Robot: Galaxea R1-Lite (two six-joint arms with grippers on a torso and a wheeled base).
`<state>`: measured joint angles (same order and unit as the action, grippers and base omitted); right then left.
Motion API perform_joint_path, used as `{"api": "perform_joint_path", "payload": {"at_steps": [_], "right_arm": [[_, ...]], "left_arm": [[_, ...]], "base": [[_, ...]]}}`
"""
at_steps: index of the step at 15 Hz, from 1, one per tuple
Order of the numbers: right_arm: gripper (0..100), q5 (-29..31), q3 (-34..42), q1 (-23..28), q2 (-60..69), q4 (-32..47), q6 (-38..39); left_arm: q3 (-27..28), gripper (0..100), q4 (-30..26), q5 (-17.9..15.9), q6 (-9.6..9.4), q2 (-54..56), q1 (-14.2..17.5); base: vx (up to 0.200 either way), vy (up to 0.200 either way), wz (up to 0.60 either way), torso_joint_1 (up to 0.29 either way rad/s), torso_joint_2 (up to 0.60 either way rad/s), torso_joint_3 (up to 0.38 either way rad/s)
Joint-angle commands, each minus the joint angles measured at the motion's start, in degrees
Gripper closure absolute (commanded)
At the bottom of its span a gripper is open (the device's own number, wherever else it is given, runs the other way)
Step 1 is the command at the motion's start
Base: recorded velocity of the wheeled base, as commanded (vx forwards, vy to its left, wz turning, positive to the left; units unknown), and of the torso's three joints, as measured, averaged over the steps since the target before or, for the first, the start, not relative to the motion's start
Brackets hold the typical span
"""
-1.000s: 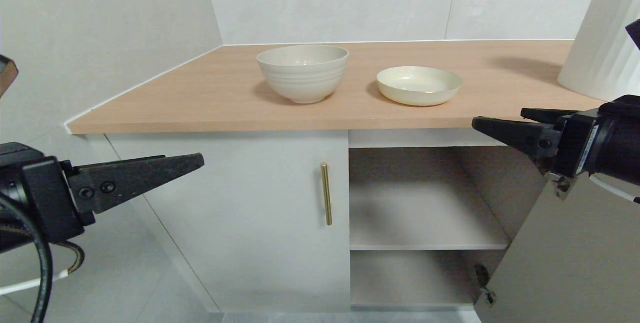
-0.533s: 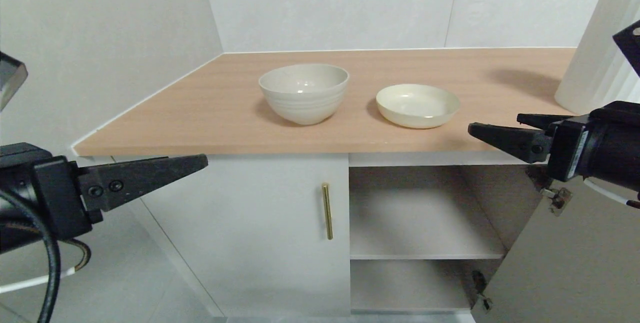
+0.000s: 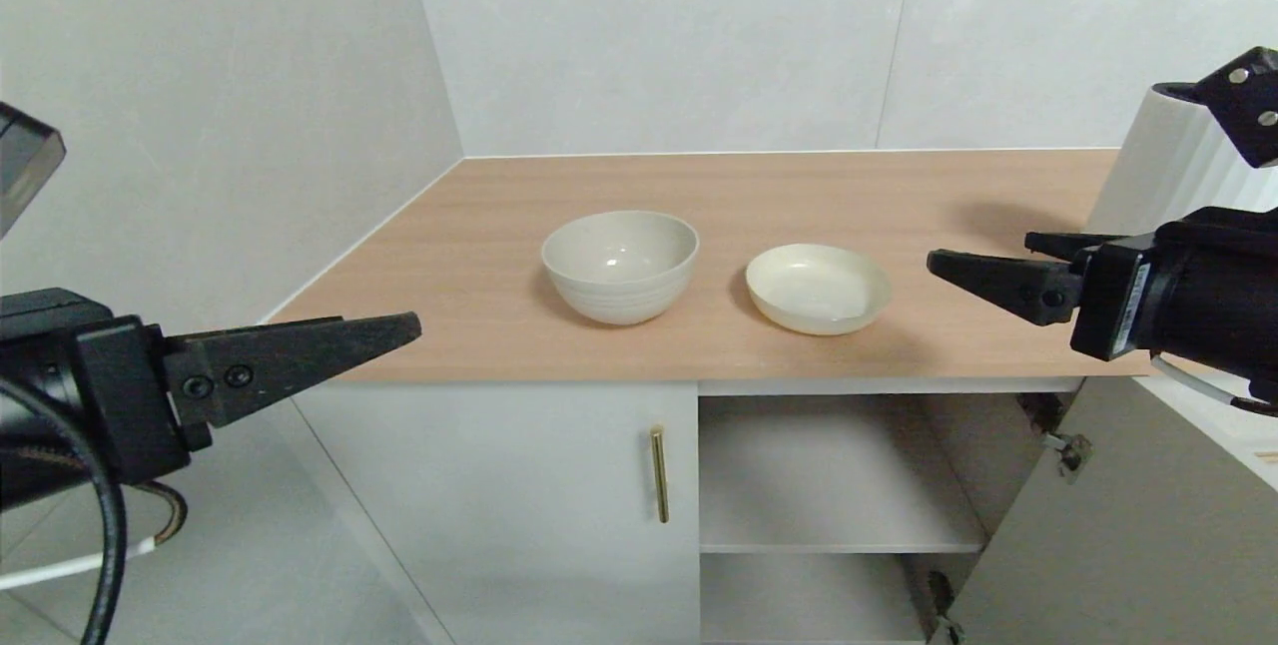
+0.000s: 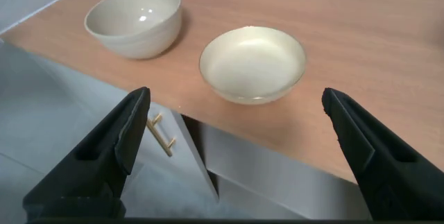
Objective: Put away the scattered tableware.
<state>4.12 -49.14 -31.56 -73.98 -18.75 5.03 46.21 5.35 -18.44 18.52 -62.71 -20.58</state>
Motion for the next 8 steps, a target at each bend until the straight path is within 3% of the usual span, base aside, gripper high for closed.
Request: {"api": "perform_joint_path", "payload": {"at_steps": [1,3,5,8], "right_arm": [[0,-0.08,0.01,0.1,-0.81,-0.15,0.06],[0,-0.08,0.1,0.54,-1.6,-1.82,0.06],[0,-0.25,-0.87,1.5,-5.38,-3.75,-0.11],[0,2.82,-10.01,3.08,-12.94,2.84,-0.02]], "left_arm": [[0.98,0,-0.08,-0.01,0.03,-0.4,0.01],[2.04,0,0.01,0.16,0.12,-1.54,0.01],[5.2,0,-0.17,0.95,1.79,-5.32,0.1],[14.17,0,-5.0,4.73,2.22,-13.49,0.71]], "base": [[0.0,0.0,0.0,0.066,-0.2,-0.119],[0.0,0.0,0.0,0.029,-0.09,-0.056],[0.0,0.0,0.0,0.0,0.0,0.0],[0.0,0.0,0.0,0.0,0.0,0.0]]}}
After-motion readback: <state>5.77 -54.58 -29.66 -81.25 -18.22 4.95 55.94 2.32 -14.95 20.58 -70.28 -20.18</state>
